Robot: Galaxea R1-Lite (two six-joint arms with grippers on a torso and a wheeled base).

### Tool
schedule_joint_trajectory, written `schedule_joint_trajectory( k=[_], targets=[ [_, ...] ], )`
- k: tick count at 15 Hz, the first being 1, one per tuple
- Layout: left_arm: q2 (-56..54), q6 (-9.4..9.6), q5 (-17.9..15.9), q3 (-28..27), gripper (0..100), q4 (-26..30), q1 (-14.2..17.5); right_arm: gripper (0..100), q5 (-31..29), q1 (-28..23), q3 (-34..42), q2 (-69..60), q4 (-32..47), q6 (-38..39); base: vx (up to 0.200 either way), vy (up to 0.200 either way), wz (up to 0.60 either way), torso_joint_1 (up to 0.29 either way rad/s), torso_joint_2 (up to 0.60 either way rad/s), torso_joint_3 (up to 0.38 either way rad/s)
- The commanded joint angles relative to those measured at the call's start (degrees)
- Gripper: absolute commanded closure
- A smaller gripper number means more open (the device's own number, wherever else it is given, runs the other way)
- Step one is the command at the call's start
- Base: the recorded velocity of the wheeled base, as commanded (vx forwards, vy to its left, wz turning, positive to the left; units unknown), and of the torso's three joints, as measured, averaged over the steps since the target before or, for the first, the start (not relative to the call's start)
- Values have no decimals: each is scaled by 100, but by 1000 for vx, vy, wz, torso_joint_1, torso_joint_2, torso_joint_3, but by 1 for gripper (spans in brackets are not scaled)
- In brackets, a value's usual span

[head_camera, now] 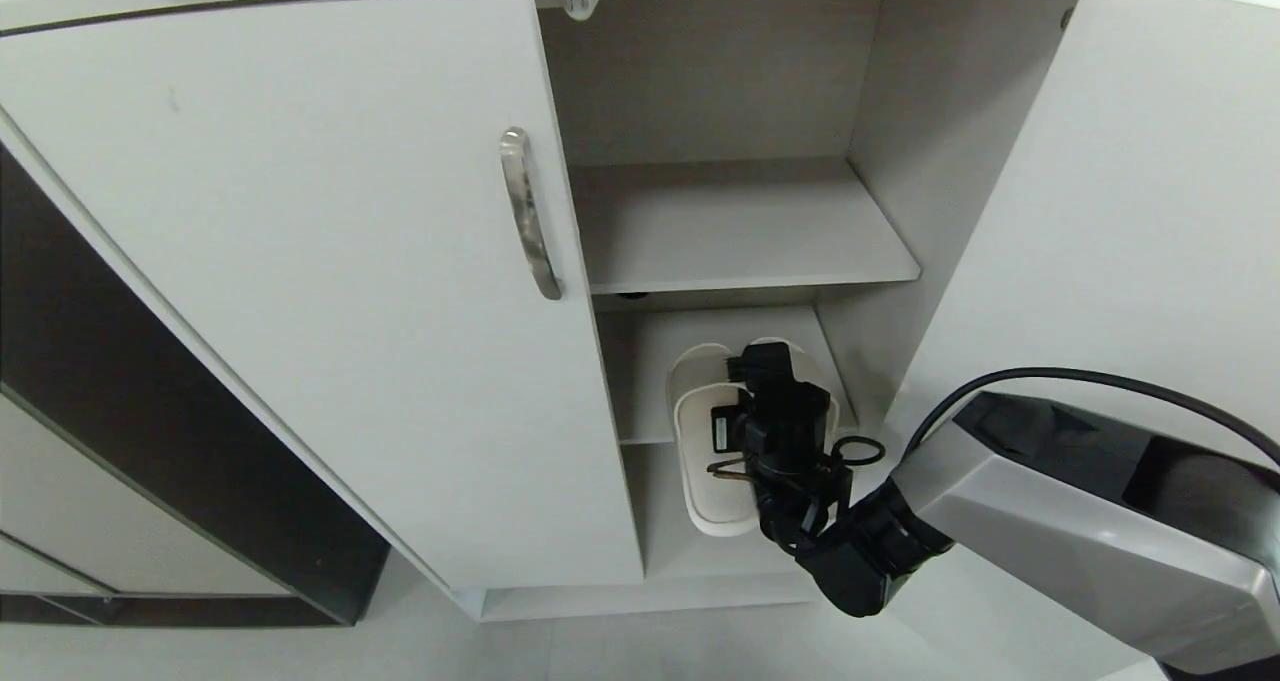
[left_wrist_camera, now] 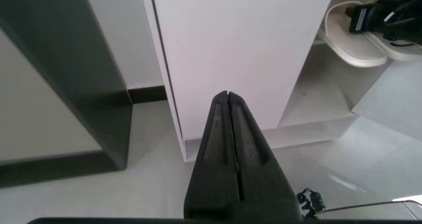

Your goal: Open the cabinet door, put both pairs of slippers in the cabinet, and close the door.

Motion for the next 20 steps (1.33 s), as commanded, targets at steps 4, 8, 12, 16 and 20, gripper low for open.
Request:
schedule_joint_trajectory(
  k=[4, 8, 12, 16, 20],
  targets=[
    [9, -3, 1, 0, 100, -2, 0, 100, 24, -137, -793, 563, 213, 7, 0, 0, 0, 0, 0, 0],
    [9, -3, 1, 0, 100, -2, 0, 100, 24, -260, -1698, 897, 670, 16, 0, 0, 0, 0, 0, 0],
    [9, -12, 1, 0, 100, -2, 0, 100, 24, -409, -2604, 967, 1312, 16, 0, 0, 0, 0, 0, 0],
    [9, -12, 1, 0, 100, -2, 0, 100, 24, -532, -3140, 1108, 1514, 7, 0, 0, 0, 0, 0, 0],
    [9, -12, 1, 0, 100, -2, 0, 100, 32, -602, -3386, 1301, 1655, -2, 0, 0, 0, 0, 0, 0]
  ],
)
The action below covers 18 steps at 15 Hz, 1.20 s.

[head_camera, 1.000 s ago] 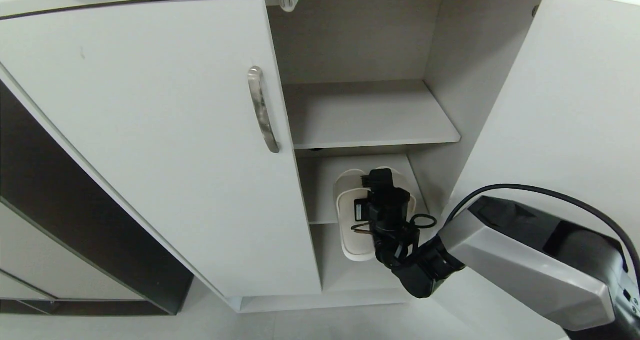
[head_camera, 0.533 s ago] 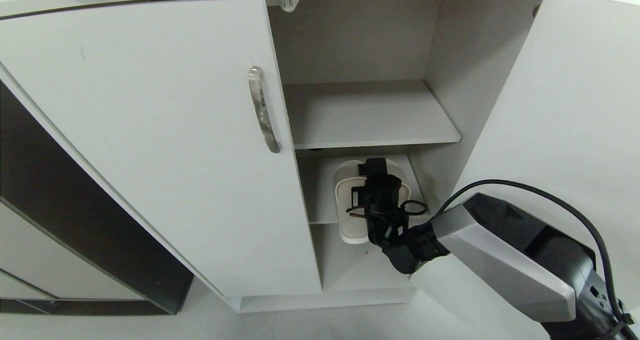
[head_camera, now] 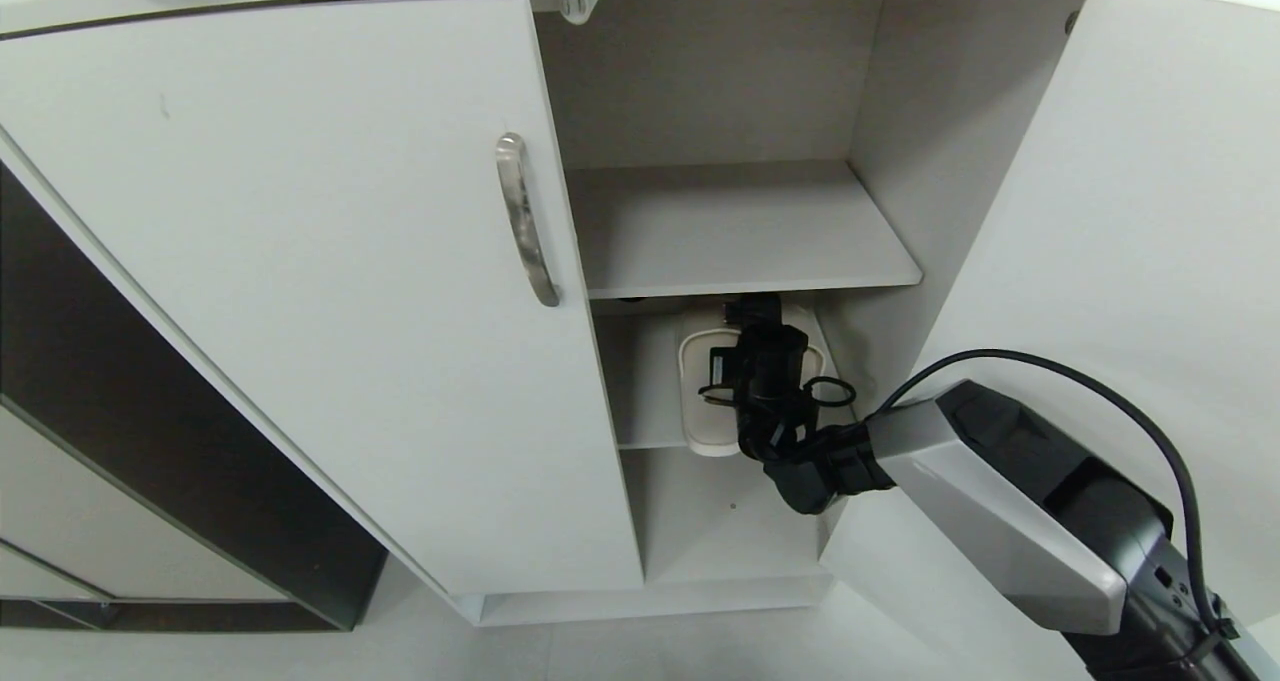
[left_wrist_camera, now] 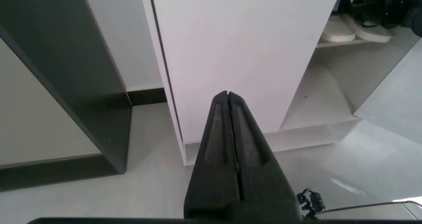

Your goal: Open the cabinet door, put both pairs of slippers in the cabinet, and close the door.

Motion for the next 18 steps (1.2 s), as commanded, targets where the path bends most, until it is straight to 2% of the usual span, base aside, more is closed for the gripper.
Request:
schedule_joint_trajectory(
  k=[1, 9, 10, 13, 17, 18],
  targets=[
    [4, 2, 1, 0, 100, 0, 9, 100, -7, -24, -217, 189, 68, -10, 0, 0, 0, 0, 0, 0],
    [4, -7, 54, 0, 100, 0, 9, 100, 2, -50, -411, 286, 191, -1, 0, 0, 0, 0, 0, 0],
    [4, -7, 63, 0, 100, 0, 0, 0, 2, -50, -393, 277, 200, -10, 0, 0, 0, 0, 0, 0],
    [4, -7, 71, 0, 100, 0, 0, 0, -7, -15, -42, 40, 183, -10, 0, 0, 0, 0, 0, 0],
    [4, -7, 71, 0, 100, 0, 9, 0, -25, 214, 1180, -663, -389, -19, 0, 0, 0, 0, 0, 0],
    [4, -7, 71, 0, 100, 0, 0, 0, -25, 337, 1690, -945, -626, -54, 0, 0, 0, 0, 0, 0]
  ],
)
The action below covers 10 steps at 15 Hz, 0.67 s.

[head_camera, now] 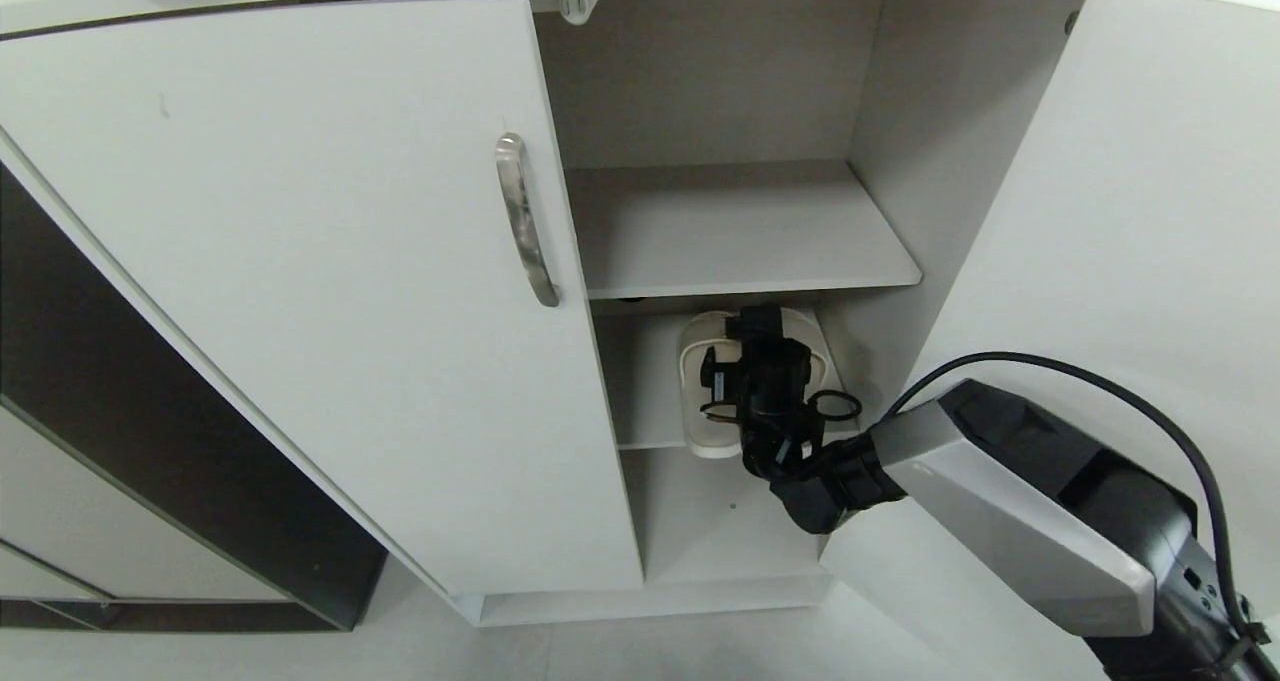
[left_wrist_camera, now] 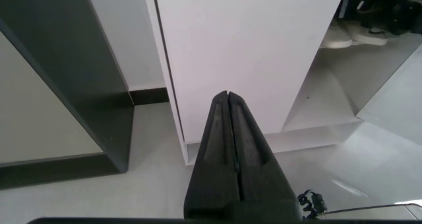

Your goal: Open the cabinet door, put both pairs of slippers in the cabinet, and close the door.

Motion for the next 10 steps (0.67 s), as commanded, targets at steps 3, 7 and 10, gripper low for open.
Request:
schedule_joint_trajectory(
  k=[3, 7, 10],
  targets=[
    [1, -1, 1, 0, 100, 0, 0, 0, -10, 516, 2272, -1290, -1038, -61, 0, 0, 0, 0, 0, 0],
    [1, -1, 1, 0, 100, 0, 9, 0, -10, 762, 3090, -1527, -1635, -53, -50, 0, 0, -1, 2, -1],
    [1, -10, 1, 0, 100, 0, 0, 0, -1, 850, 3257, -1465, -1785, -35, -200, 0, 0, 4, 2, -1]
  ],
)
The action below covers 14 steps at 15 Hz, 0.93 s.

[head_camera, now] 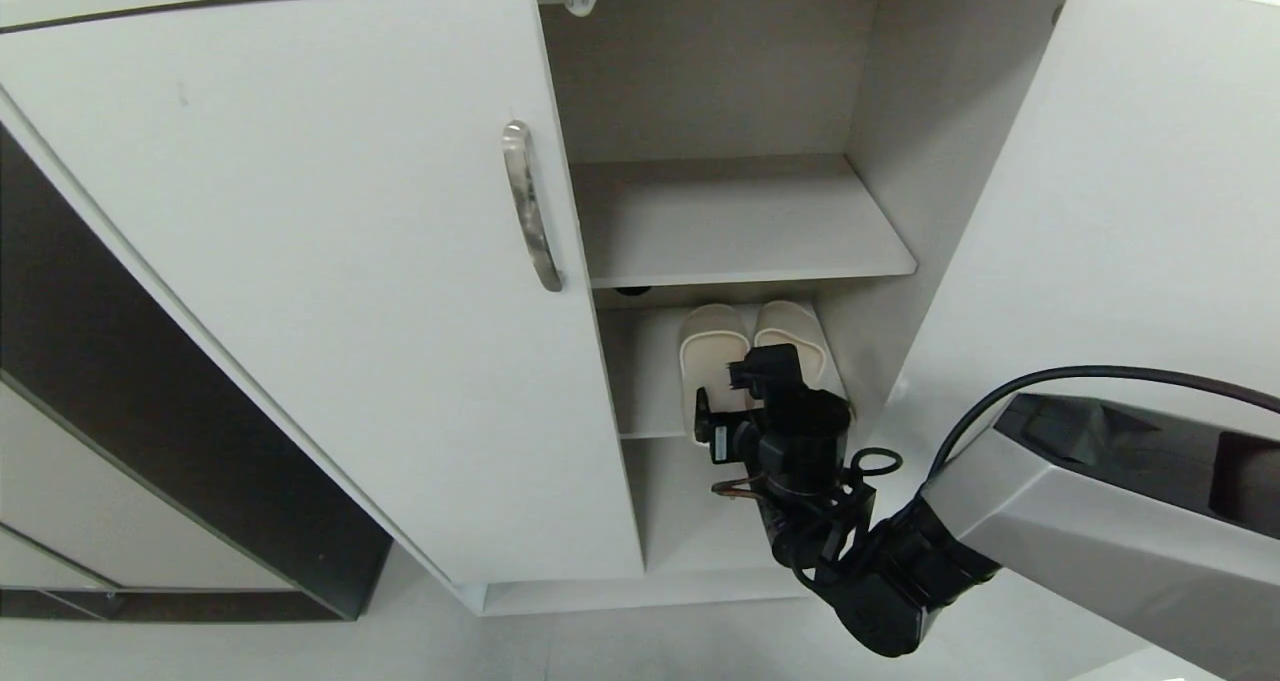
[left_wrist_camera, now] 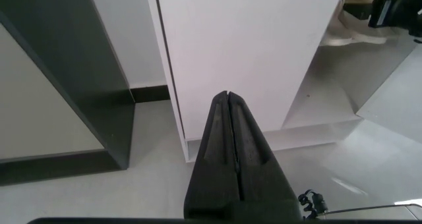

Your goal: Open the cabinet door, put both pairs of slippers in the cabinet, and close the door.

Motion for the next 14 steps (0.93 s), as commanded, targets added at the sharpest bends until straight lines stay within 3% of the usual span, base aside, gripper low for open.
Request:
schedule_joint_trajectory(
  k=[1, 4, 14],
  targets=[
    [1, -1, -2, 0, 100, -2, 9, 0, 4, 40, 84, -54, -24, 0, -200, 0, 0, 2, 2, 2],
    [1, -1, -11, 0, 100, -2, 0, 0, -5, 67, 101, -54, -67, 0, -200, 0, 0, -2, 1, 1],
    [1, -45, 7, 0, 100, -2, 0, 0, -14, 146, 224, -265, -129, -26, 0, 0, 0, 0, 0, 0]
  ],
)
